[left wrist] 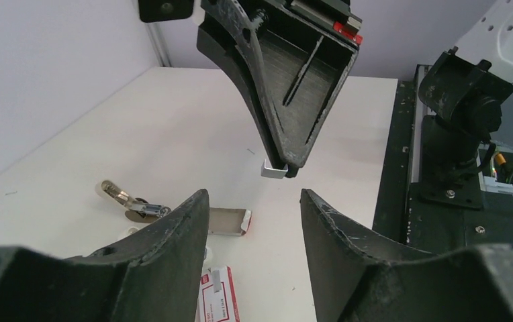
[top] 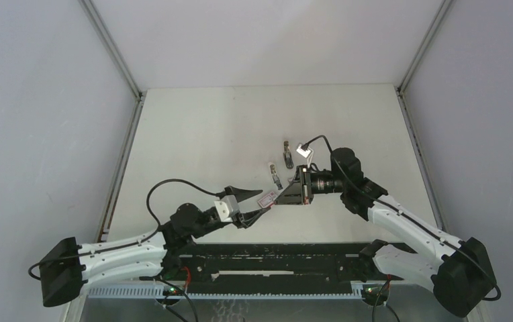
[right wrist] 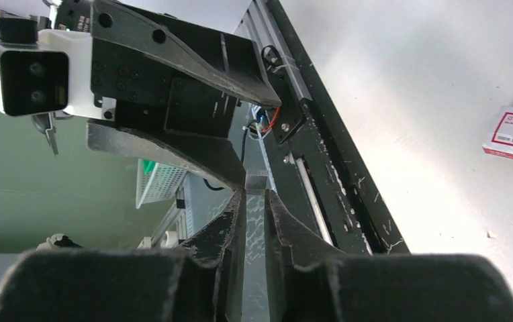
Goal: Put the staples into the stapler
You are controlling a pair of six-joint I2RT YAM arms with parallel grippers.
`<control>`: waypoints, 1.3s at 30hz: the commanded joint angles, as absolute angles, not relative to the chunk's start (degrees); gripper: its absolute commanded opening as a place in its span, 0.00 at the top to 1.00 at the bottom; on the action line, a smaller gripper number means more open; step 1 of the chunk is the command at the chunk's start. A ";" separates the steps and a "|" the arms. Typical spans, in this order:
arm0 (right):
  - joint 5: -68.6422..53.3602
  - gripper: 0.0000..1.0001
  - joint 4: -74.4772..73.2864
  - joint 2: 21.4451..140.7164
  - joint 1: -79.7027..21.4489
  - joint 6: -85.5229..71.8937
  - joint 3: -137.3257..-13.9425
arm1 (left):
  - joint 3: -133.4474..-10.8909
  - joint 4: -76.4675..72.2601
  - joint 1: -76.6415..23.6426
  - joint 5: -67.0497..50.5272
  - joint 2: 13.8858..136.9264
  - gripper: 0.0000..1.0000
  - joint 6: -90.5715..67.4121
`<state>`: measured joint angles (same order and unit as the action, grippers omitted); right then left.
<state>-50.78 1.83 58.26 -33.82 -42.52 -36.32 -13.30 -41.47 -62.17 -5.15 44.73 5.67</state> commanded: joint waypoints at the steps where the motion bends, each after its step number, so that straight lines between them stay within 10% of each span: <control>1: -52.57 0.87 6.16 56.65 -34.12 -44.33 -36.57 | -17.18 -44.50 -63.27 -5.68 45.63 0.44 9.05; 39: -53.00 0.87 8.00 58.86 -36.65 -44.92 -36.57 | -20.64 -44.94 -64.49 -8.08 48.95 0.68 10.11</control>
